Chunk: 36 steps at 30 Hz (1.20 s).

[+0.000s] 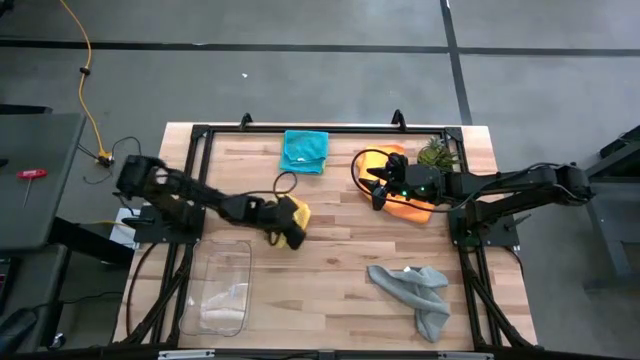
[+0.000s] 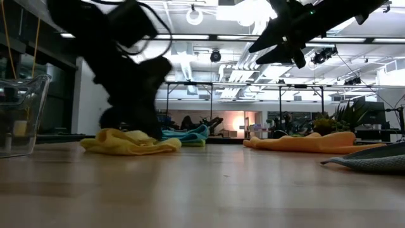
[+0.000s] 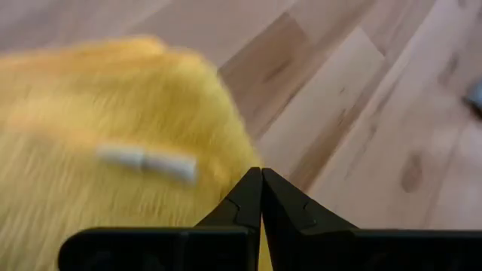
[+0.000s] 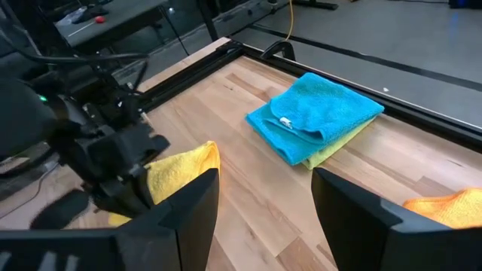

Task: Fold microfiber towels
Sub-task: Fold the yellow microfiber towel

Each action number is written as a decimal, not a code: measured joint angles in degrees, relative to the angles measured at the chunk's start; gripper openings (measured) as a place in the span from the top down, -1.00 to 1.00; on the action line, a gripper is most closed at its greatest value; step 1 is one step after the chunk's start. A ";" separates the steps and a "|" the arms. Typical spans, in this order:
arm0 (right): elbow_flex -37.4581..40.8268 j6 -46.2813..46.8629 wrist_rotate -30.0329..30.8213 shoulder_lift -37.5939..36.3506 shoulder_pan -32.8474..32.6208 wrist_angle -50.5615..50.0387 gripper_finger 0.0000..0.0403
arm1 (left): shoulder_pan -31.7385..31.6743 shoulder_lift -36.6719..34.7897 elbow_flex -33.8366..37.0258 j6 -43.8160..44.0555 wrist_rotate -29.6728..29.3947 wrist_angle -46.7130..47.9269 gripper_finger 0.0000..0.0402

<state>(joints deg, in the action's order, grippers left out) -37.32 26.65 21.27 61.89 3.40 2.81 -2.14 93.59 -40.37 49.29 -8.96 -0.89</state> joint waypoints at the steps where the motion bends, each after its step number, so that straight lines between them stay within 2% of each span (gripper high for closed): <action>1: 0.00 0.00 -0.02 0.00 0.00 0.04 -0.01 | -0.58 1.01 -1.87 -1.72 1.08 1.32 1.00; 5: 0.00 -0.09 -0.16 0.00 0.00 -0.01 -0.01 | -1.67 1.04 -10.36 -10.65 1.75 9.36 1.00; 10: 0.00 -0.09 -0.24 0.00 0.00 -0.10 -0.01 | -0.80 -3.28 -17.35 -19.14 -5.72 22.14 1.00; 17: 0.00 -0.09 -0.24 0.00 -0.01 -0.92 -0.01 | -0.20 -6.17 -17.62 -22.05 -7.12 32.16 1.00; 20: 0.00 -0.09 -0.26 0.00 0.00 -0.92 -0.01 | 0.42 -5.90 -17.69 -25.59 -7.09 31.18 0.94; 25: 0.00 0.11 -0.28 0.00 0.00 -1.12 -0.01 | 0.16 -5.89 -17.67 -28.38 -6.61 30.71 0.63; 30: 0.00 0.11 -0.29 0.00 0.00 -1.88 -0.01 | -1.24 -6.45 -17.69 -23.06 -6.25 31.46 0.20; 32: 0.00 0.12 -0.33 0.00 0.00 -1.92 -0.01 | -1.71 -6.43 -17.73 -20.29 -4.09 32.79 0.05; 36: 0.00 0.13 -0.37 0.00 -0.02 -1.97 -0.01 | -2.67 -6.43 -17.95 -19.77 -1.80 33.30 -0.14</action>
<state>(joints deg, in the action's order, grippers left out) -37.32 26.79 20.90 61.89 3.38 0.84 -4.81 87.15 -58.33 29.52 -10.76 32.41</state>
